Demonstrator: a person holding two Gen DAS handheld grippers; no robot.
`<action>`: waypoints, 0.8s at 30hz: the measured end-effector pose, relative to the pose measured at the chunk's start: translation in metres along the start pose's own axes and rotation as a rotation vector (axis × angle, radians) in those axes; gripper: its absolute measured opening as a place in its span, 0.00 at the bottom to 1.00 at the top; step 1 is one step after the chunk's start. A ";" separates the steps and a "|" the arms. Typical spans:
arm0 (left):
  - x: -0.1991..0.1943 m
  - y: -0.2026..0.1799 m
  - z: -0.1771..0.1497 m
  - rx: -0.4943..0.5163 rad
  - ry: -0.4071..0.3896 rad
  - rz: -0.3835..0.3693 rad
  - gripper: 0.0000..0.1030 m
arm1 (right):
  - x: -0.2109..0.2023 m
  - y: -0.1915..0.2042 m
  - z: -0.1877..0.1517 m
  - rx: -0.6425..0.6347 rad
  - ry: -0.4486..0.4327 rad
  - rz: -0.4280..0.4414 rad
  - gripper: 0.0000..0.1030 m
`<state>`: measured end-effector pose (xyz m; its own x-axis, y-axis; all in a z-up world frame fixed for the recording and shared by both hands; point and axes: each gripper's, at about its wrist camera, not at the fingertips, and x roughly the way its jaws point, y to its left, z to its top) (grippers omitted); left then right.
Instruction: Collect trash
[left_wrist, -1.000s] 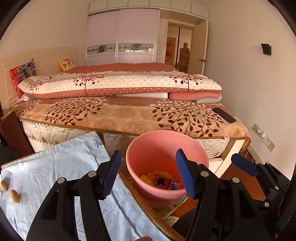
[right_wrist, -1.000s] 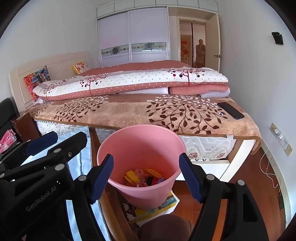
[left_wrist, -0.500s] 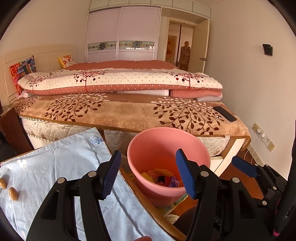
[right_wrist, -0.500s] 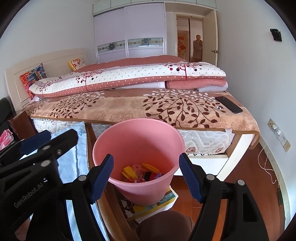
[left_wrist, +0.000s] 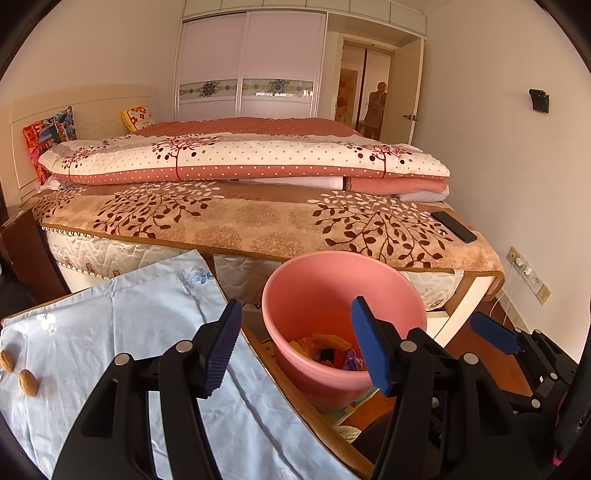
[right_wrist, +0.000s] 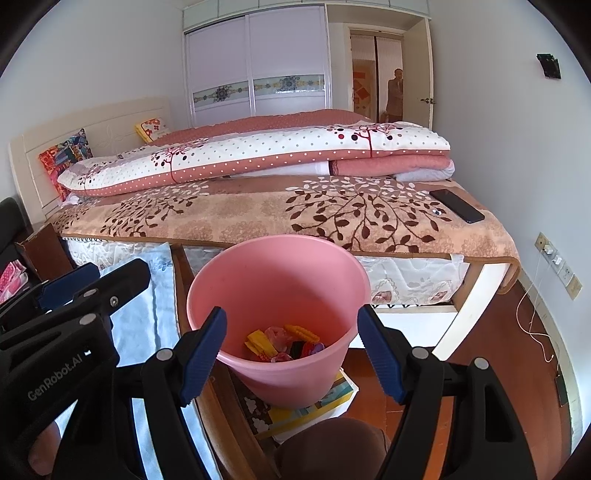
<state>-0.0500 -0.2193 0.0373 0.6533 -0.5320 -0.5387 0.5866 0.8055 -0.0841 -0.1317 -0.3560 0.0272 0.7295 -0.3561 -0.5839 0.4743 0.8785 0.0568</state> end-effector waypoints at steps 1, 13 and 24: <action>0.000 0.000 0.000 0.001 -0.001 0.000 0.60 | 0.000 0.000 0.000 -0.001 -0.001 0.000 0.70; 0.001 0.000 -0.001 0.004 0.005 -0.005 0.60 | 0.000 0.000 -0.001 -0.002 0.000 -0.001 0.70; 0.003 -0.003 -0.001 0.013 0.006 -0.008 0.60 | 0.000 0.001 -0.004 -0.010 -0.007 0.002 0.70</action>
<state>-0.0503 -0.2227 0.0348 0.6455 -0.5371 -0.5430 0.5980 0.7977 -0.0781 -0.1333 -0.3541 0.0243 0.7342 -0.3567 -0.5777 0.4680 0.8823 0.0500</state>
